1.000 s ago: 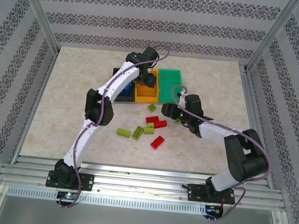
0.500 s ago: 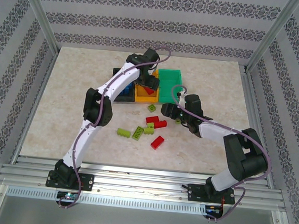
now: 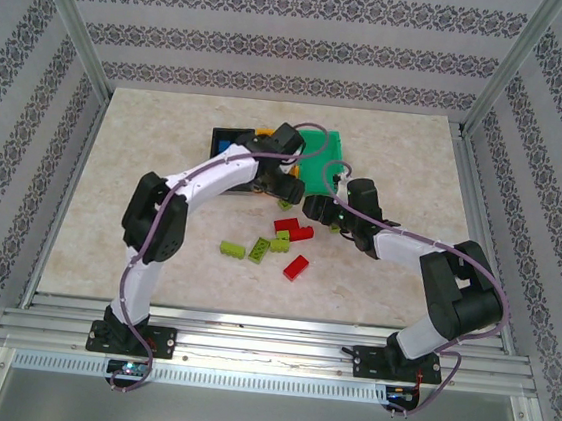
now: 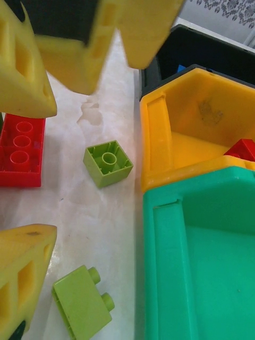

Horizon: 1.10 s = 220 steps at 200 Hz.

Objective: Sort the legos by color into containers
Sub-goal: Place the lego in the container, then pick up the lego from the center of the table.

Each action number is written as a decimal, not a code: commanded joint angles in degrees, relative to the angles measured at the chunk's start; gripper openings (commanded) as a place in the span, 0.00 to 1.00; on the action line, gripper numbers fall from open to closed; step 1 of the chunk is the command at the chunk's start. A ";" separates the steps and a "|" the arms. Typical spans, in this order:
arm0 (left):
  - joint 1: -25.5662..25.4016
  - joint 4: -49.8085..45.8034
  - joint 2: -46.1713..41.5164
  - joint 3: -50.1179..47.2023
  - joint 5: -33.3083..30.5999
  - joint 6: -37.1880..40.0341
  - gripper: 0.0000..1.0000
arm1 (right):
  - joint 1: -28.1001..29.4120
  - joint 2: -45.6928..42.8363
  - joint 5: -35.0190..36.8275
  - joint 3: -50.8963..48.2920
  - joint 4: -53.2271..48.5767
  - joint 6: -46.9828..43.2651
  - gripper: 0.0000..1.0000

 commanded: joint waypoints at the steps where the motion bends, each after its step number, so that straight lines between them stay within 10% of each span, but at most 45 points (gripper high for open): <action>1: -1.51 10.50 -3.24 -6.71 1.68 -3.41 0.77 | -0.82 -0.63 -0.92 -0.93 2.01 1.12 0.56; 164: -9.71 19.40 -3.10 -15.26 8.04 11.41 0.74 | -10.13 -7.51 -0.15 -10.67 11.57 7.95 0.56; 220: -12.10 8.40 4.53 -6.50 -0.87 19.53 0.71 | -13.82 -3.80 -4.95 -12.37 18.76 13.53 0.57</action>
